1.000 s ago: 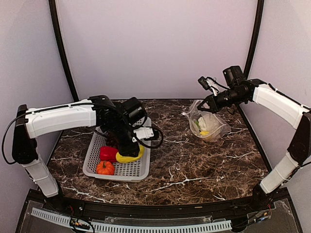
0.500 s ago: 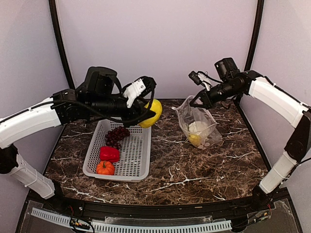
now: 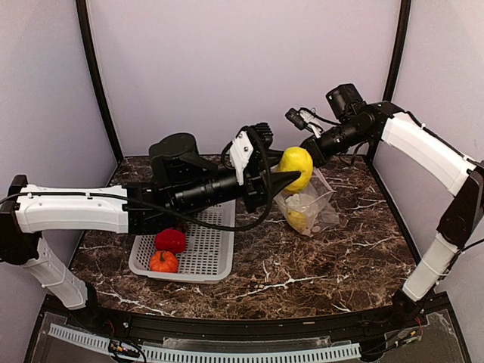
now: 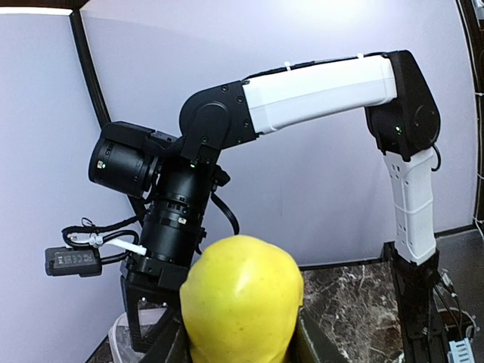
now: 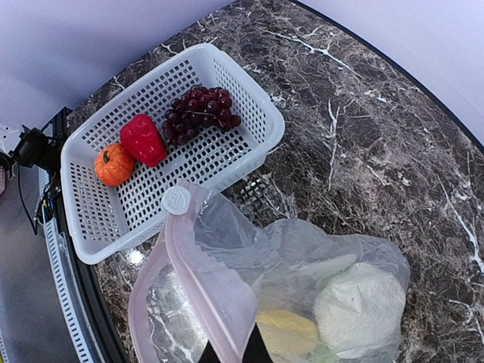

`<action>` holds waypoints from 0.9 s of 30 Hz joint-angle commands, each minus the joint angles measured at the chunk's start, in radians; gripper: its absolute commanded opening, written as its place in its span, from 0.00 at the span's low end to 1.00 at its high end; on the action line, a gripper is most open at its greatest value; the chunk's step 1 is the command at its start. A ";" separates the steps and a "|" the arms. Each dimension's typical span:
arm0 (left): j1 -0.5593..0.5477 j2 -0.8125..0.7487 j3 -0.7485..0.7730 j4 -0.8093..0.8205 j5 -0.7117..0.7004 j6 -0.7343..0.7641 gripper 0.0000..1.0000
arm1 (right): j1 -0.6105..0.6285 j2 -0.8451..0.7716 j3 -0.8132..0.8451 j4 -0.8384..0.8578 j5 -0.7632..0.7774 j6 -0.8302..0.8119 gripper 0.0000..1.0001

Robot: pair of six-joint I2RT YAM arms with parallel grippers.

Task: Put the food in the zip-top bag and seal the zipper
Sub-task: Place the fake fruit in the zipper food storage bag.

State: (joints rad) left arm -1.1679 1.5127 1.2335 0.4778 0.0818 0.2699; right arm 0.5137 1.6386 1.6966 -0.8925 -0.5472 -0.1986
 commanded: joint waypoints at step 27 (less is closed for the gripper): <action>0.001 0.309 0.033 0.330 -0.350 0.203 0.30 | 0.012 0.009 0.086 -0.054 -0.045 0.026 0.00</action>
State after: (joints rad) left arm -1.1679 1.8179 1.2407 0.7769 -0.2222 0.4465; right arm 0.5175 1.6550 1.7710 -0.9470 -0.5873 -0.1783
